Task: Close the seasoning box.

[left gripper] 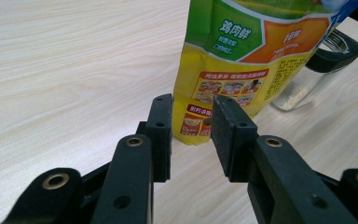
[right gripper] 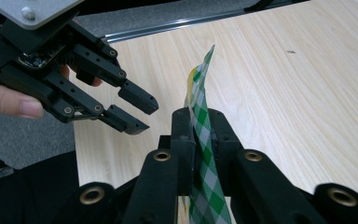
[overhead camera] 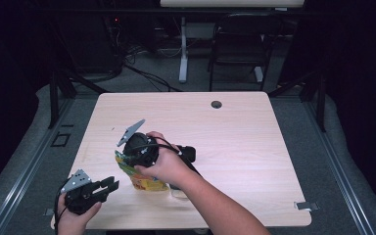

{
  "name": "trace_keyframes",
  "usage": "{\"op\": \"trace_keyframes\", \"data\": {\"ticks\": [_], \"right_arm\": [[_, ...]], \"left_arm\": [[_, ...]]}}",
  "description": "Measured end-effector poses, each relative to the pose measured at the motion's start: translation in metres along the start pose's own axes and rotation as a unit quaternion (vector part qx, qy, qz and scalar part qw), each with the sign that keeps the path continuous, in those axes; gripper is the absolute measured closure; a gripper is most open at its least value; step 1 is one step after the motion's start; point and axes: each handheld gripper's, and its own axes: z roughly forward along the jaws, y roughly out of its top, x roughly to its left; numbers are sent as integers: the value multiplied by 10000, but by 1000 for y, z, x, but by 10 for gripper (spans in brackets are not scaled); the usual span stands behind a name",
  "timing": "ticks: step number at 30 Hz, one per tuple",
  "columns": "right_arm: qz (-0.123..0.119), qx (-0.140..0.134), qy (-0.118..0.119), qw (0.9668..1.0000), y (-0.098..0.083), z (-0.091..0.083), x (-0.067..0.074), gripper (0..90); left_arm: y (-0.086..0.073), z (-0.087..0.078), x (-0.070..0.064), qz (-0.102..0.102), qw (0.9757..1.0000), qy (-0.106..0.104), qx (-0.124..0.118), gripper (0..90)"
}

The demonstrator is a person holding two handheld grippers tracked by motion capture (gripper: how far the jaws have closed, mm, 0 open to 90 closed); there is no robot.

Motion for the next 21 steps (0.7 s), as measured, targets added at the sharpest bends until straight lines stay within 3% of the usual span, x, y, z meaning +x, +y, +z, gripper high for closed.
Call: {"op": "trace_keyframes", "data": {"ticks": [7,21], "right_arm": [[-24,136,66,9999,3,0,-1,897],[-14,139,-17,9999,2,-2,-1,900]], "left_arm": [[0,1,0,1,10000,6,-23,693],[0,2,-2,110,9999,45,61,685]]}}
